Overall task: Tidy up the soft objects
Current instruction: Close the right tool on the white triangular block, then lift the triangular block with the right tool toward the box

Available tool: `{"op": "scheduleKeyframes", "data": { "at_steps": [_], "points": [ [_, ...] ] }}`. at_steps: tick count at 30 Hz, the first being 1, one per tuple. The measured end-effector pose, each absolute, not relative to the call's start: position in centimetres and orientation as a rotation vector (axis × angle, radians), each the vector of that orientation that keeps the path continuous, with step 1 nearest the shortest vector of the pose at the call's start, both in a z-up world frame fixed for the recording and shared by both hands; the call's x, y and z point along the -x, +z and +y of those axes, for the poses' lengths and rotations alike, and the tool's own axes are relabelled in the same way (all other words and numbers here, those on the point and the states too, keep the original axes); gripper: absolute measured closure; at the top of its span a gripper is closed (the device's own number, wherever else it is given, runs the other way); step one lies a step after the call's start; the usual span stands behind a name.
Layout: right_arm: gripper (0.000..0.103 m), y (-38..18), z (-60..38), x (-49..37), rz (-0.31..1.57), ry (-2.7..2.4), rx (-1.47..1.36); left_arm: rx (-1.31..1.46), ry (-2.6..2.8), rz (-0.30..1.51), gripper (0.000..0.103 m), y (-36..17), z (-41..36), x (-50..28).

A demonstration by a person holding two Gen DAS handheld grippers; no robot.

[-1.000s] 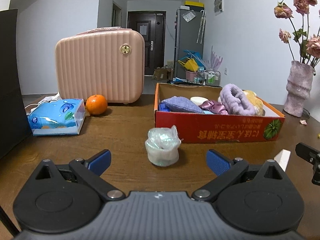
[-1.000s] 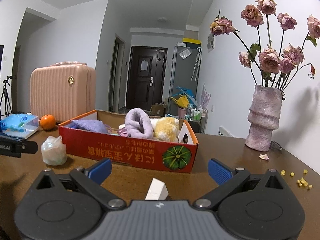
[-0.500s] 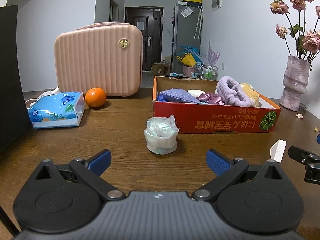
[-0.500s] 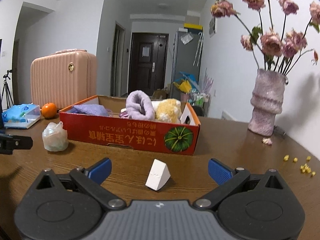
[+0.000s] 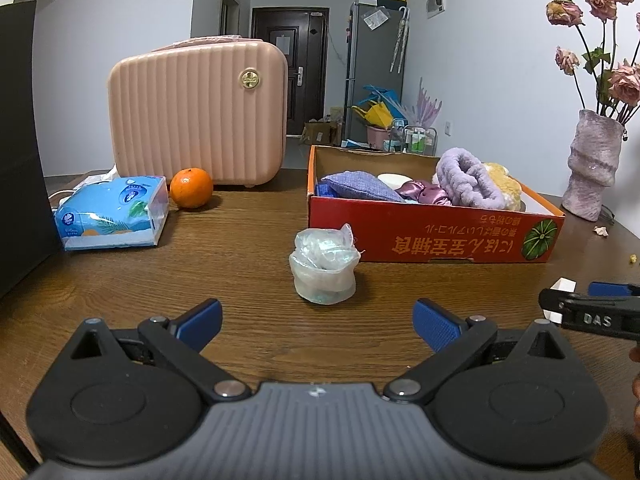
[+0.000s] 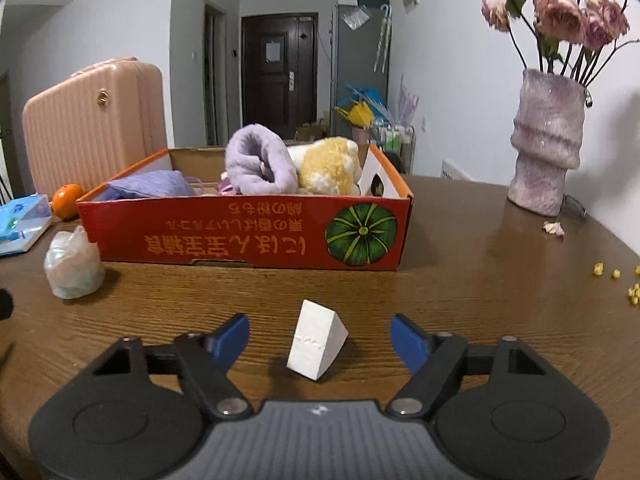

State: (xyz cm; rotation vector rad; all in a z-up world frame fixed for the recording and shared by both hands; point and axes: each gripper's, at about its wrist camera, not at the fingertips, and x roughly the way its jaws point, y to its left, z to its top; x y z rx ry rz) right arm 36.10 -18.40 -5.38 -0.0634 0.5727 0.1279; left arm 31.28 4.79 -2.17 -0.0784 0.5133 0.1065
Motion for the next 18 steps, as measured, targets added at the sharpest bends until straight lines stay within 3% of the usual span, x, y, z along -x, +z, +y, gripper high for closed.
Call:
{"op": "scheduleKeyframes", "data": {
  "at_steps": [4,9,11,18],
  "points": [
    [0.043,-5.8,-18.0,-37.3,0.603,0.116,0.067,0.081,0.107,0.517,0.0,-2.2,4.9,-31.3],
    [0.071,-6.2,-18.0,-38.1,0.646,0.115,0.056,0.084,0.113,0.517,0.0,-2.2,5.0,-31.3],
    [0.077,-6.3,-18.0,-38.1,0.654,0.117,0.054,0.085,0.112,0.519,0.0,-2.2,4.9,-31.4],
    [0.085,-5.9,-18.2,-37.4,0.613,0.131,0.047,0.084,0.11,0.518,0.0,-2.2,4.9,-31.4]
  ]
}}
